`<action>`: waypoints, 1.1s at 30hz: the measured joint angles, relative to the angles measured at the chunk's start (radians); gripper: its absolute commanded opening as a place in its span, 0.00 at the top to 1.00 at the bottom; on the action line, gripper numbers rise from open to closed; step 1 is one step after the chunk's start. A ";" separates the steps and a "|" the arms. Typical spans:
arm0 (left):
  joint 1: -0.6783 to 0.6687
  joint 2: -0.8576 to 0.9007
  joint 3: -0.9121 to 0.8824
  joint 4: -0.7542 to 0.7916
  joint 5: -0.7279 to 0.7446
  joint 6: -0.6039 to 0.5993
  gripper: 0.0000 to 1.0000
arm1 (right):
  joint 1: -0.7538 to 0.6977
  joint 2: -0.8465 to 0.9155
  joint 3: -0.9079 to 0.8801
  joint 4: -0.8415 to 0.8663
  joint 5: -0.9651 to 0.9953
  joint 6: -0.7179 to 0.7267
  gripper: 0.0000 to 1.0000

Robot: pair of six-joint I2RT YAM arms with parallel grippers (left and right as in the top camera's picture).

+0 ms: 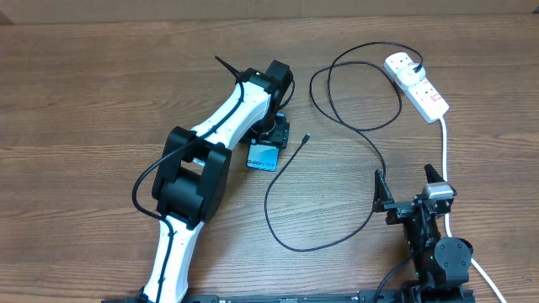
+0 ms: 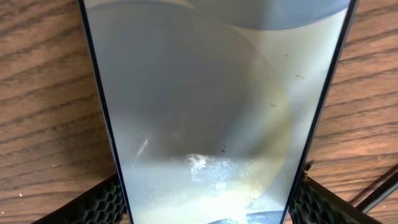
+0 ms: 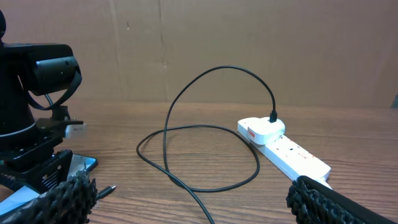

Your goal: Plug charger to phone and switch on socket

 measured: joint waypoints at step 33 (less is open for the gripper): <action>0.250 0.014 0.226 -0.291 0.927 0.000 0.28 | 0.000 0.000 0.000 0.000 0.000 0.000 0.00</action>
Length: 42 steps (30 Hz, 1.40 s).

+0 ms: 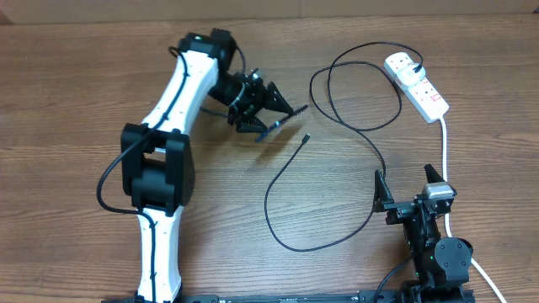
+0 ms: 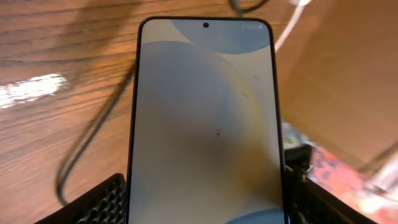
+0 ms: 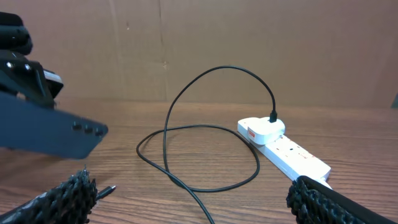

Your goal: Plug charger to phone and switch on socket

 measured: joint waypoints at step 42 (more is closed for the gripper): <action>0.011 0.000 0.003 -0.018 0.121 0.002 0.27 | 0.000 -0.002 0.000 0.230 -0.305 0.465 0.00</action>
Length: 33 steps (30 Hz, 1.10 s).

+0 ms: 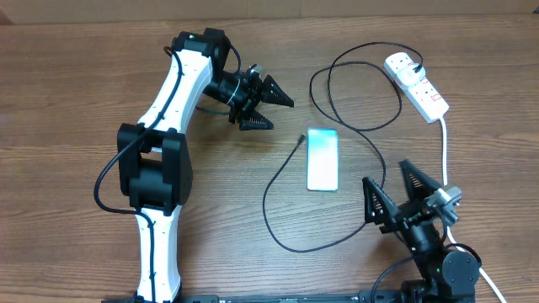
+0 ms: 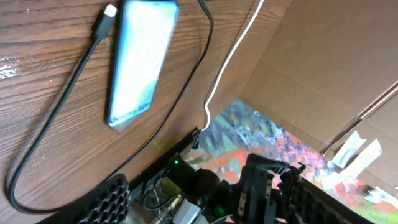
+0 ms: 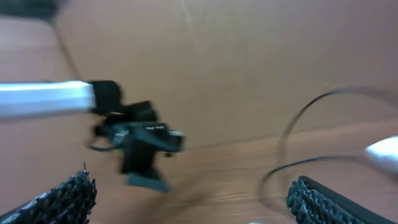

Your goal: Plug charger to phone and switch on socket

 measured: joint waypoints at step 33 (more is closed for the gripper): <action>-0.343 0.000 0.006 0.101 -0.719 0.045 0.00 | -0.258 1.171 1.130 -1.162 0.137 -0.148 0.00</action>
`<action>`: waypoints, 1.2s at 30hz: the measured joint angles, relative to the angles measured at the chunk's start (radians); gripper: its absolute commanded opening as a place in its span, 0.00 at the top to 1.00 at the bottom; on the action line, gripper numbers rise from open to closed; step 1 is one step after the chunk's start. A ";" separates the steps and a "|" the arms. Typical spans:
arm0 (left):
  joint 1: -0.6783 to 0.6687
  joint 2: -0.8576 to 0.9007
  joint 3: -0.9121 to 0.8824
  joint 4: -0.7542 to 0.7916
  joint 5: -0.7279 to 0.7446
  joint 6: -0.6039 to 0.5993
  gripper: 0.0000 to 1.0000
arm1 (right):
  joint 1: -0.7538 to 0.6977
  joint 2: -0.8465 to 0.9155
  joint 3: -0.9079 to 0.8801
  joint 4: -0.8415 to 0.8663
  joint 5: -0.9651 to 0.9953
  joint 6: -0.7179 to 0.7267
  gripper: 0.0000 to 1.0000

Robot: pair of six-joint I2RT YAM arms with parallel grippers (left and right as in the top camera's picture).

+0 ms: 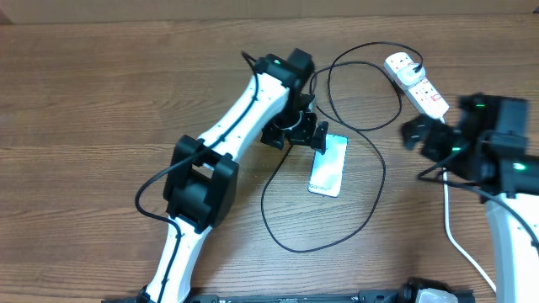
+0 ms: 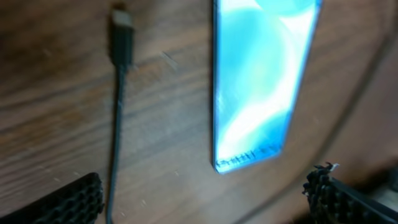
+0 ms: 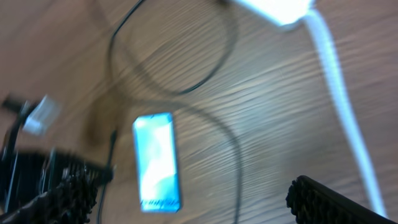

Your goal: Plug charger to phone and switch on socket

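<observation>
The phone (image 1: 328, 165) lies screen up in the middle of the table, its lit screen also showing in the left wrist view (image 2: 264, 81) and the right wrist view (image 3: 156, 162). The black charger cable (image 1: 370, 181) loops round it; its loose plug end (image 2: 121, 25) lies just left of the phone. My left gripper (image 1: 300, 138) hovers open over that plug end (image 2: 205, 186), holding nothing. The white power strip (image 1: 418, 85) lies at the back right with the charger (image 1: 409, 61) plugged in. My right gripper (image 1: 421, 137) is open beside the strip's near end (image 3: 193, 193).
The strip's white cord (image 1: 445, 168) runs down the right side toward the front edge, under my right arm. Loops of black cable (image 1: 337, 93) lie between the phone and the strip. Bare wooden table (image 1: 93, 126) fills the left half.
My left gripper has moved from the back left of the phone to right above the cable's plug end. My right arm has left the front edge and now stands near the power strip.
At first my left gripper was shut on the phone at the table's centre left. Then it held the phone up farther back. Later the phone lay on the table beside the cable end, the gripper open. Now both arms have shifted, left to the plug, right to the strip.
</observation>
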 measured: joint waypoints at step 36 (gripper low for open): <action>-0.253 0.067 0.004 0.233 -0.403 -0.363 0.00 | -0.285 0.000 0.002 -0.012 0.008 0.017 0.00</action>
